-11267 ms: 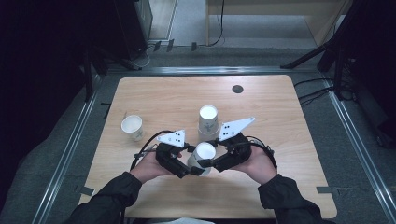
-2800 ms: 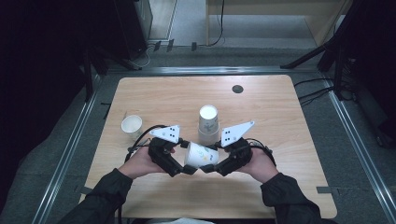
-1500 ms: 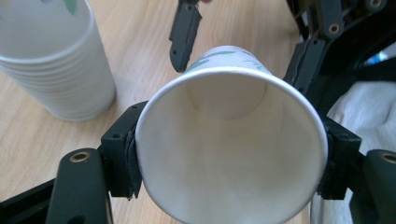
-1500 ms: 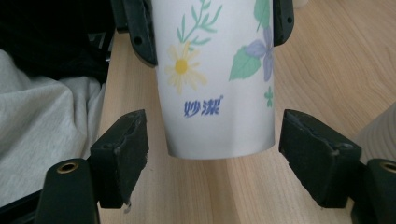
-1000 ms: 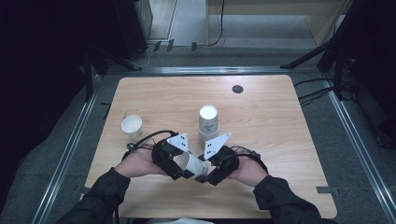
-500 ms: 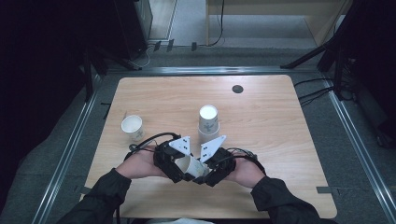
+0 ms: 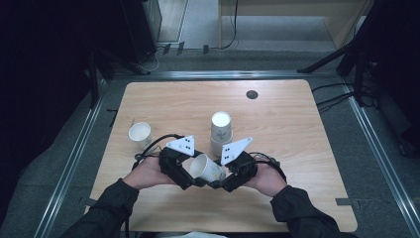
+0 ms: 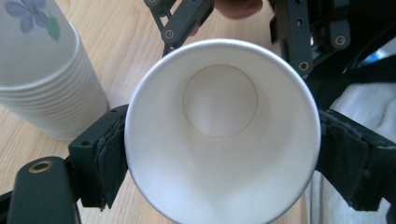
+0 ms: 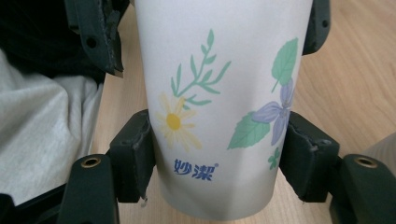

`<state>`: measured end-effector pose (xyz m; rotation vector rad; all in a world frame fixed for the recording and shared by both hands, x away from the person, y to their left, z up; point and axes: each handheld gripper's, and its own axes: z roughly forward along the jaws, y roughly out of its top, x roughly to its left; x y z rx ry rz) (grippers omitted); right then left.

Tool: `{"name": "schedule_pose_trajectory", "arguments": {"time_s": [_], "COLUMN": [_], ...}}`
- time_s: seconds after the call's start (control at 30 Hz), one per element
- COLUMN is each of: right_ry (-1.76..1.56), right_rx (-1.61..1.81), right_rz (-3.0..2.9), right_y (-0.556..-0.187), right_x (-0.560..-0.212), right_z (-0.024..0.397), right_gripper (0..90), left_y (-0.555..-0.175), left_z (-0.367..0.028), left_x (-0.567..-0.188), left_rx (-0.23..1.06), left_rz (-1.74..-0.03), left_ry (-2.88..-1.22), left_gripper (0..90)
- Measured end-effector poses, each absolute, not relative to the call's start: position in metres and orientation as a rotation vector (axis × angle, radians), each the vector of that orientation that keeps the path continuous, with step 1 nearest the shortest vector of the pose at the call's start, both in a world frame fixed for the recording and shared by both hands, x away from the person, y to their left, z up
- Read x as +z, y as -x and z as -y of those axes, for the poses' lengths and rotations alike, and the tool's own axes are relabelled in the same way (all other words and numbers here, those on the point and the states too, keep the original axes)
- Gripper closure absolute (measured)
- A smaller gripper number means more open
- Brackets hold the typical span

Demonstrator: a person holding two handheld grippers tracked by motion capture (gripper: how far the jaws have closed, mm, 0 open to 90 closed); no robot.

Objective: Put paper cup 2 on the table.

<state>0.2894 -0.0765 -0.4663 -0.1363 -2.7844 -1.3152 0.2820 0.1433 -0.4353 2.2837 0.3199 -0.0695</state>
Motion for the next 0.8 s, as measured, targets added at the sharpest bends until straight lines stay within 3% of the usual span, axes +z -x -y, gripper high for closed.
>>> {"name": "schedule_pose_trajectory", "arguments": {"time_s": [0.57, 0.8], "right_ry": [0.179, 0.177], "right_rx": [-1.482, -1.512], "right_rz": [2.678, 2.636], "right_y": [-0.291, -0.291], "right_x": [-0.452, -0.450], "right_z": [0.091, 0.090], "right_gripper": [34.5, 34.5], "left_y": [-0.286, -0.282], "left_z": [-0.155, -0.150], "left_x": [-0.432, -0.433], "left_rx": [-0.162, -0.143], "left_rz": [-0.371, -0.378], "left_ry": [-2.062, -2.011], "left_gripper": [13.4, 14.5]}}
